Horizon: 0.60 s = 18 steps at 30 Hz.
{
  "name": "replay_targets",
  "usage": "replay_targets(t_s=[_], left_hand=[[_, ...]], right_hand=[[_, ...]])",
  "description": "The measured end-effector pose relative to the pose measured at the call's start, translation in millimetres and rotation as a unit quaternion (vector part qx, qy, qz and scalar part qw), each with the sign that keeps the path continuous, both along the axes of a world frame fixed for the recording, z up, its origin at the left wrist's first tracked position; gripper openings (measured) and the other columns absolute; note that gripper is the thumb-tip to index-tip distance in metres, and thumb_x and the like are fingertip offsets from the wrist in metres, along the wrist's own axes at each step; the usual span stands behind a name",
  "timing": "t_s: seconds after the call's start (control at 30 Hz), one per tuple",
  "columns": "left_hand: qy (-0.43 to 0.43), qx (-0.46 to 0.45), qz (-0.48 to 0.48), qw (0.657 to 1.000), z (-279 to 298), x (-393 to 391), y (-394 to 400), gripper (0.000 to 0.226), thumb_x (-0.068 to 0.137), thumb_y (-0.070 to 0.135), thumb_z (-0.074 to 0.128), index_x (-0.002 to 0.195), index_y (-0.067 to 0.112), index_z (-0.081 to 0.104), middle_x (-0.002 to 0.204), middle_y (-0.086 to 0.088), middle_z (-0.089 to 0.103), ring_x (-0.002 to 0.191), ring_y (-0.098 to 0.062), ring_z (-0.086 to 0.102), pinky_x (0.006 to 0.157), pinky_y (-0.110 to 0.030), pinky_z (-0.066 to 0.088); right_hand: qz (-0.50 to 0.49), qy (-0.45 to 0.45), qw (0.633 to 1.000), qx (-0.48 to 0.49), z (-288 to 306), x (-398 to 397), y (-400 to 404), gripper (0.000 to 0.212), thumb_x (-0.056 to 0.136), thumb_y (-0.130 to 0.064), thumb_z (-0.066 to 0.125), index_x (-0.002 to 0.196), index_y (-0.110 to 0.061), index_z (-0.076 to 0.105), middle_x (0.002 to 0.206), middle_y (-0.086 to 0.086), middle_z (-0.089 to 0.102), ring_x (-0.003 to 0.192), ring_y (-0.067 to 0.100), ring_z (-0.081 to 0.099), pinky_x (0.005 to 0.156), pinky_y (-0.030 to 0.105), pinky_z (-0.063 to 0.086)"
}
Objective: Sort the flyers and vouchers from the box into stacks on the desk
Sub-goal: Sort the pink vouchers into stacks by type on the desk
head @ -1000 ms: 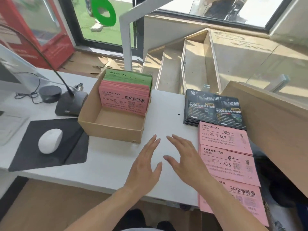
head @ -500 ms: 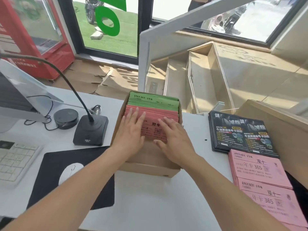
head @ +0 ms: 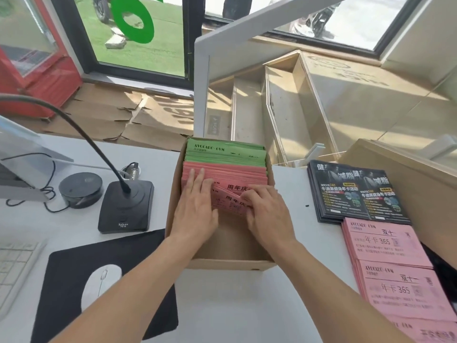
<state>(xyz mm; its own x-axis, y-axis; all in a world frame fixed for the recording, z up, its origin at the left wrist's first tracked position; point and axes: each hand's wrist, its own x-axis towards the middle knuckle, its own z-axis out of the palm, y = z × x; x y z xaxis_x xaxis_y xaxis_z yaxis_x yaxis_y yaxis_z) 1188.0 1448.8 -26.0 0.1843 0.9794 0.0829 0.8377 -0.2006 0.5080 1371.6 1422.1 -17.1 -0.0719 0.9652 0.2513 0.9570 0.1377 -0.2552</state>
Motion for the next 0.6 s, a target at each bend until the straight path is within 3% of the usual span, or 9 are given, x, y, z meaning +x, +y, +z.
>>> replay_targets(t_s=[0.1,0.2,0.33,0.43,0.53,0.6], left_hand=[[-0.012,0.005,-0.001,1.0,-2,0,1,0.068,0.093,0.019,0.062,0.152,0.015,0.029,0.169,-0.002,0.003,0.155,-0.017,-0.011,0.127,-0.039,0.01],[-0.028,0.015,-0.002,0.999,-3,-1,1,0.062,0.093,0.011,0.06,0.149,0.013,0.034,0.169,-0.003,0.008,0.156,-0.017,-0.007,0.127,-0.037,0.009],[-0.011,0.066,0.031,0.997,2,-2,1,0.041,0.087,0.005,0.062,0.125,0.016,0.052,0.161,-0.005,0.035,0.155,-0.022,0.013,0.127,-0.045,0.005],[0.049,0.137,0.039,0.989,10,-4,0,0.046,0.076,0.004,0.071,0.12,0.013,0.062,0.14,-0.007,0.06,0.148,-0.025,0.034,0.126,-0.052,0.0],[-0.015,0.203,0.026,0.979,23,-7,-6,0.04,0.069,-0.002,0.076,0.103,0.017,0.064,0.104,-0.004,0.073,0.12,-0.019,0.056,0.122,-0.052,0.021],[-0.058,0.232,0.019,0.971,32,-10,-15,0.042,0.069,0.0,0.083,0.095,0.02,0.056,0.086,0.001,0.071,0.097,-0.018,0.054,0.105,-0.046,0.044]], right_hand=[[0.007,-0.057,0.997,-0.05,7,-1,-4,0.018,0.085,-0.018,0.064,0.101,-0.025,0.063,0.099,-0.006,0.071,0.092,0.023,0.061,0.086,0.034,0.045],[0.01,-0.093,0.991,-0.094,10,-4,-4,0.022,0.093,-0.019,0.05,0.11,-0.029,0.061,0.102,-0.006,0.074,0.086,0.028,0.061,0.081,0.033,0.042],[-0.016,0.04,0.998,-0.042,8,-1,-6,0.032,0.09,-0.013,0.057,0.116,-0.031,0.064,0.104,-0.009,0.071,0.087,0.029,0.063,0.072,0.039,0.052],[-0.031,0.127,0.991,0.04,13,0,-11,0.041,0.089,-0.006,0.059,0.117,-0.035,0.063,0.104,-0.013,0.068,0.085,0.02,0.065,0.067,0.037,0.054],[-0.039,0.165,0.981,0.098,23,2,-20,0.039,0.09,-0.006,0.062,0.116,-0.035,0.066,0.105,-0.016,0.069,0.086,0.013,0.066,0.065,0.036,0.056],[-0.037,0.148,0.982,0.115,33,8,-30,0.039,0.089,-0.006,0.064,0.115,-0.035,0.067,0.102,-0.016,0.068,0.083,0.011,0.066,0.06,0.035,0.054]])
